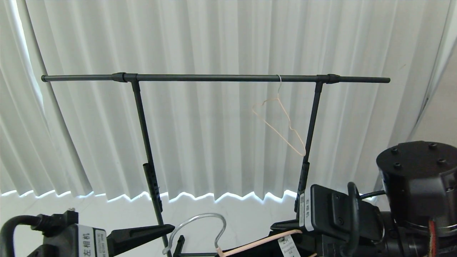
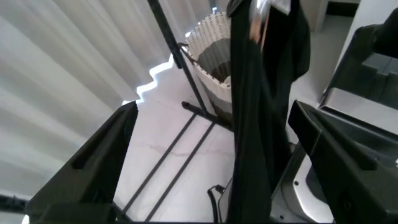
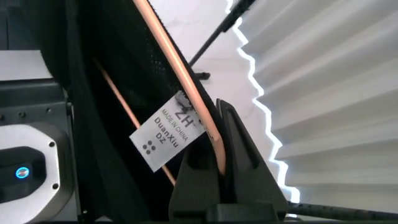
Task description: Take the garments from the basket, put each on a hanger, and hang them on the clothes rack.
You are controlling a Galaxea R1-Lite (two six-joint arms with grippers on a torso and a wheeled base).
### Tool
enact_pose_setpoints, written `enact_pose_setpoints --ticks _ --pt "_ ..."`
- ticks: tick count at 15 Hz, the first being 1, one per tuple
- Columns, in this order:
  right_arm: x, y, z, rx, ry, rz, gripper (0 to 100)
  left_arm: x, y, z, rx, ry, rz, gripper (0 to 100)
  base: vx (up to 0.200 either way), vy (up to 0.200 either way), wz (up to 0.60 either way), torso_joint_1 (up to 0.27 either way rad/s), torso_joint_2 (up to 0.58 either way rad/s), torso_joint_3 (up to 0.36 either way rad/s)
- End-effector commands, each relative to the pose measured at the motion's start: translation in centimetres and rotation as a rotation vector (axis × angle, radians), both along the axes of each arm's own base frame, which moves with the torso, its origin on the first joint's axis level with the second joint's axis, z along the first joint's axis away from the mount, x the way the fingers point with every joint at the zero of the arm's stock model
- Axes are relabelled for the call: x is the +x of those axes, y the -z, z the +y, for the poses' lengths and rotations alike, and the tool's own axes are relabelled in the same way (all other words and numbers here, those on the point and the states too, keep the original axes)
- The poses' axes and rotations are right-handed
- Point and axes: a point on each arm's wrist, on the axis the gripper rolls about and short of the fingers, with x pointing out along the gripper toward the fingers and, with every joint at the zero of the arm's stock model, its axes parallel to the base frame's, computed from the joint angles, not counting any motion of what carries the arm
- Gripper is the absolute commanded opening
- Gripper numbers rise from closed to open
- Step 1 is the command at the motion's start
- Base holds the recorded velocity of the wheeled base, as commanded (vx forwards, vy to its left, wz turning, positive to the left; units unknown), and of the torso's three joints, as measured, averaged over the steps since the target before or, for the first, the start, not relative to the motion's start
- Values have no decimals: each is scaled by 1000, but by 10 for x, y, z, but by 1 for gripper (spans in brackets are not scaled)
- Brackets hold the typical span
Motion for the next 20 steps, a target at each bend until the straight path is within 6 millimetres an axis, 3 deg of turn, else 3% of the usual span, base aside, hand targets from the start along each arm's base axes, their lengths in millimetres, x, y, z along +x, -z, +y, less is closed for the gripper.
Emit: enact_pose_setpoints --ticks 1,5,9,15,16,20 --pt "4 -8 -13 28 43 -20 0 -9 6 19 -20 -18 -21 100 0 0 0 0 0 0" --pt "17 -2 -42 16 165 -14 0 -11 17 30 15 -94 -50 100 0 0 0 0 0 0" --pt "15 -15 -54 65 212 -53 0 1 63 48 202 -281 48 100 0 0 0 0 0 0" --pt "13 -23 -56 88 229 -77 0 28 68 40 281 -421 130 100 0 0 0 0 0 0" --pt "12 -24 -57 90 229 -78 0 29 66 39 275 -423 128 0 0 0 0 0 0 0" --pt "10 -25 -59 98 234 -82 0 34 67 44 275 -473 139 0 0 0 0 0 0 0"
